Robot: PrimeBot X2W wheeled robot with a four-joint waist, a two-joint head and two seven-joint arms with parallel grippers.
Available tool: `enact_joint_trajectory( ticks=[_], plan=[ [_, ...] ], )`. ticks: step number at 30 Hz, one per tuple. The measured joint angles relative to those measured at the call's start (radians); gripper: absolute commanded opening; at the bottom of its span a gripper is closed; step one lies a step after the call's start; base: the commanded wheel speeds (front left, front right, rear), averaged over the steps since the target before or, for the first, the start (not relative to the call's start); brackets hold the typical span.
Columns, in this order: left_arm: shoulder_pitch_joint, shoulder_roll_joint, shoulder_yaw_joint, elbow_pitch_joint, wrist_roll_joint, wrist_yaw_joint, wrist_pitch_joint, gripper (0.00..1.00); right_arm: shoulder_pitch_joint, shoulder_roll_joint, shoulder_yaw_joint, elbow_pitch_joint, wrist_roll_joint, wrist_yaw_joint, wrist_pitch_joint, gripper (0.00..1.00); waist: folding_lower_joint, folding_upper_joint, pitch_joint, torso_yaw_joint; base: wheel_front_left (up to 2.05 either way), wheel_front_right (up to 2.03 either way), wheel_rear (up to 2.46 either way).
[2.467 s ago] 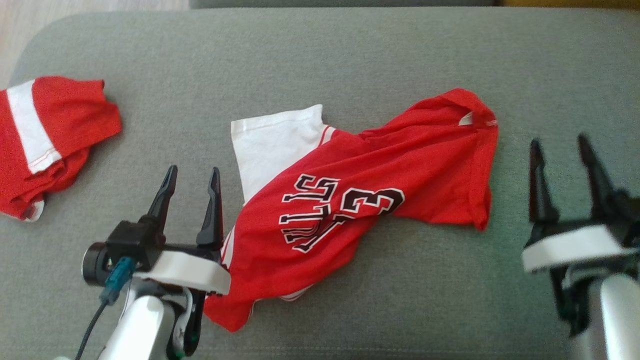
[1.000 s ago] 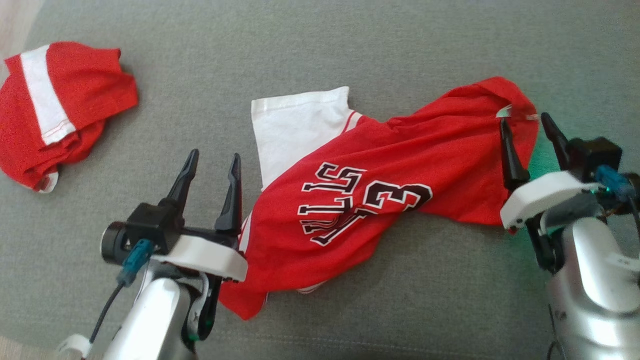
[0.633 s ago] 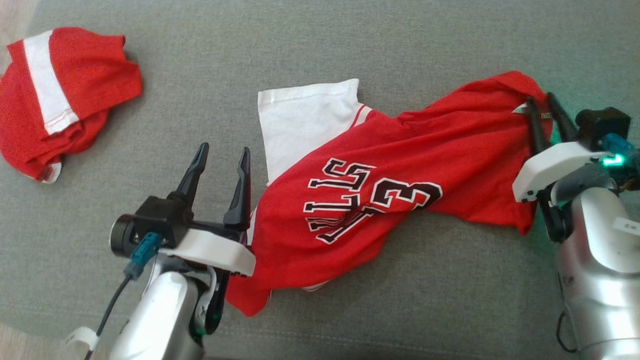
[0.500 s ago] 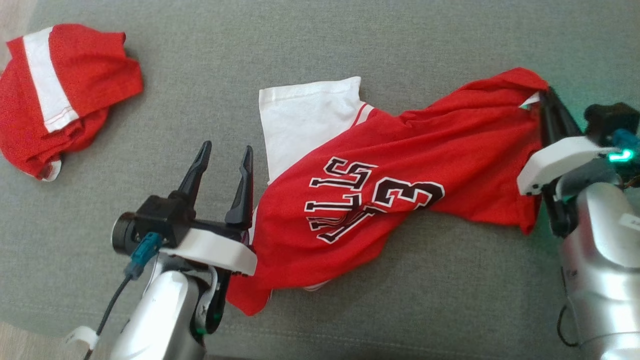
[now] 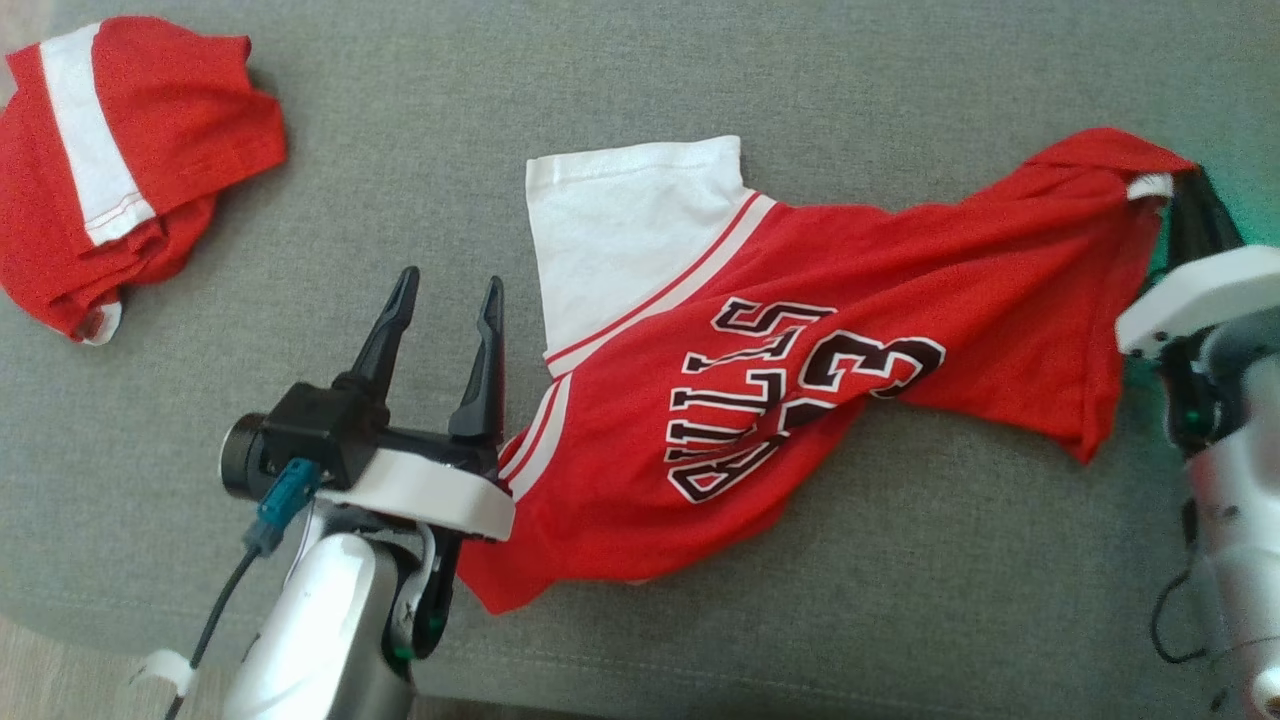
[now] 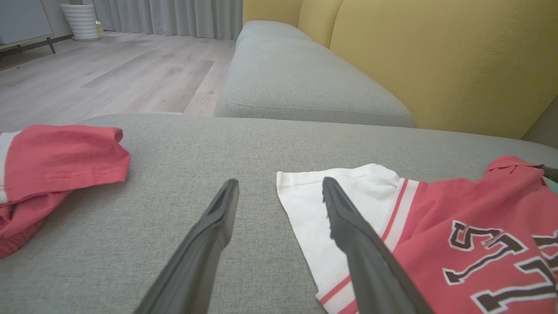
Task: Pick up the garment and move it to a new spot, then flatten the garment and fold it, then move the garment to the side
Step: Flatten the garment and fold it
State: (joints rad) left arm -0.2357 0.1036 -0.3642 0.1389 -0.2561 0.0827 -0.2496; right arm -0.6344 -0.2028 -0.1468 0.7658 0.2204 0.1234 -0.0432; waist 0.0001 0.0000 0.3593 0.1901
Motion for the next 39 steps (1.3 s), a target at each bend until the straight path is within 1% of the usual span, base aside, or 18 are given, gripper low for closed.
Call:
enact_joint_trajectory(
  ticks=[1, 2, 3, 6, 11, 14, 18, 22, 26, 32, 36, 39],
  plan=[
    [0.000, -0.003, 0.004, 0.000, 0.001, -0.004, 0.000, 1.00, 0.000, -0.003, -0.006, 0.008, 0.019, 0.000, 0.000, 0.64, 0.0000, 0.0000, 0.002, 0.001, 0.00, 0.00, 0.00],
    [0.000, -0.009, 0.012, 0.000, 0.005, -0.005, 0.000, 1.00, 0.001, -0.020, -0.009, 0.024, 0.041, 0.000, 0.001, 0.90, 0.0000, 0.0000, 0.005, 0.001, 0.00, 0.00, 0.00],
    [0.000, -0.010, 0.016, 0.000, 0.008, -0.005, 0.000, 1.00, 0.001, -0.029, -0.012, 0.028, 0.046, 0.000, 0.001, 1.00, 0.0000, 0.0000, 0.006, 0.000, 0.00, 0.00, 0.00],
    [0.000, -0.011, 0.023, 0.000, 0.011, -0.009, 0.000, 1.00, 0.003, -0.046, -0.012, 0.038, 0.058, 0.000, -0.002, 1.00, 0.0000, 0.0000, 0.006, -0.006, 0.00, 0.00, 0.00],
    [0.000, -0.014, 0.030, 0.004, 0.017, -0.013, 0.000, 1.00, 0.017, -0.047, 0.001, 0.032, 0.068, 0.000, -0.039, 1.00, 0.0000, 0.0000, -0.007, -0.021, 0.00, 0.00, 0.00],
    [0.000, -0.015, 0.038, 0.007, 0.019, -0.014, 0.000, 1.00, 0.030, -0.046, 0.011, 0.006, 0.070, 0.000, -0.060, 1.00, 0.0000, 0.0000, -0.017, -0.028, 0.00, 0.00, 0.00],
    [0.004, -0.014, 0.054, 0.013, 0.026, -0.014, 0.000, 1.00, 0.082, -0.043, 0.013, -0.069, 0.065, 0.000, -0.094, 1.00, -0.0001, 0.0000, -0.045, -0.047, 0.00, 0.00, 0.00],
    [0.017, -0.012, 0.059, 0.014, 0.035, -0.014, 0.000, 1.00, 0.166, -0.027, 0.011, -0.188, 0.027, 0.000, -0.103, 1.00, -0.0001, 0.0000, -0.079, -0.070, 0.00, 0.00, 0.00],
    [0.043, -0.006, 0.073, 0.014, 0.035, -0.013, 0.000, 1.00, 0.260, 0.003, 0.002, -0.368, -0.021, 0.000, -0.096, 1.00, -0.0001, 0.0000, -0.113, -0.091, 0.00, 0.00, 0.00],
    [0.082, 0.016, 0.088, 0.012, 0.035, -0.011, 0.000, 1.00, 0.431, 0.077, 0.025, -0.639, -0.081, 0.000, -0.016, 1.00, -0.0001, 0.0000, -0.162, -0.116, 0.00, 0.00, 0.00],
    [0.111, 0.023, 0.089, 0.008, 0.035, -0.007, 0.000, 1.00, 0.552, 0.110, 0.045, -0.763, -0.099, 0.000, 0.027, 1.00, -0.0002, 0.0000, -0.192, -0.128, 0.00, 0.00, 0.00],
    [0.133, 0.030, 0.088, 0.002, 0.031, -0.003, 0.003, 1.00, 0.613, 0.131, 0.052, -0.830, -0.100, 0.000, 0.049, 1.00, -0.0002, 0.0000, -0.211, -0.136, 0.00, 0.00, 0.00]
  ],
)
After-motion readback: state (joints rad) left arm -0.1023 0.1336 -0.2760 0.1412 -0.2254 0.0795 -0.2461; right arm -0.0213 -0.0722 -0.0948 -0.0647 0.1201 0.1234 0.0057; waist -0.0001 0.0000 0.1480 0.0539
